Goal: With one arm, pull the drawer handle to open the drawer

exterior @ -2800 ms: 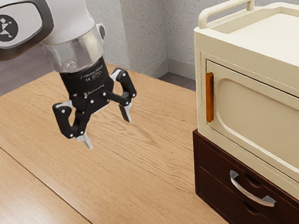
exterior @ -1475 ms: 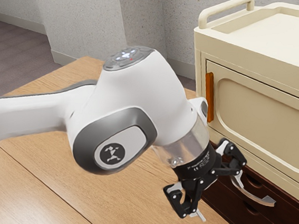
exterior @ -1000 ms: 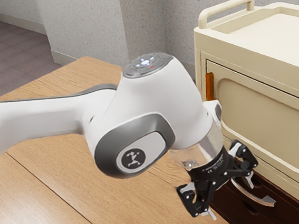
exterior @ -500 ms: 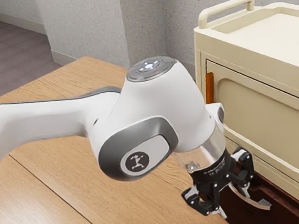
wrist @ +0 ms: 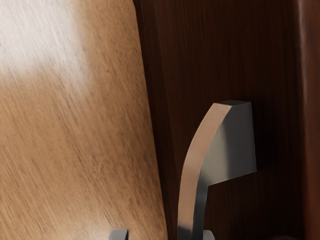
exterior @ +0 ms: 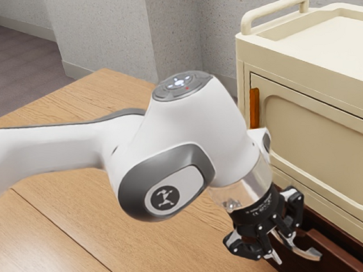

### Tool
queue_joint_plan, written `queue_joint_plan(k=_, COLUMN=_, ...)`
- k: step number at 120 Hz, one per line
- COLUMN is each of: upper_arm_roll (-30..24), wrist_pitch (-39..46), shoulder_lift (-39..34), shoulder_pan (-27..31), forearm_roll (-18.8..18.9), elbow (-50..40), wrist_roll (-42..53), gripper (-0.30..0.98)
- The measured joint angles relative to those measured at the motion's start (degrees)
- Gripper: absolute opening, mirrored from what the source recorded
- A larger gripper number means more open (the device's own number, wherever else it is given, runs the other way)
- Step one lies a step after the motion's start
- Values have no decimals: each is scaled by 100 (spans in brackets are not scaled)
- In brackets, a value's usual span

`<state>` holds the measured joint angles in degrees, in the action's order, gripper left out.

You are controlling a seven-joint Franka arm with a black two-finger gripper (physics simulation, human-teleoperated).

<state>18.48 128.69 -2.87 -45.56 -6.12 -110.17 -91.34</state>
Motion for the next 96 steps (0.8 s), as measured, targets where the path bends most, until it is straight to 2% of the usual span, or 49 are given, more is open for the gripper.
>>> queue_joint_plan(k=96, upper_arm_roll=-5, wrist_pitch=76, shoulder_lift=-606, shoulder_pan=-81, forearm_roll=50, elbow=-577, wrist_roll=-29, gripper=7)
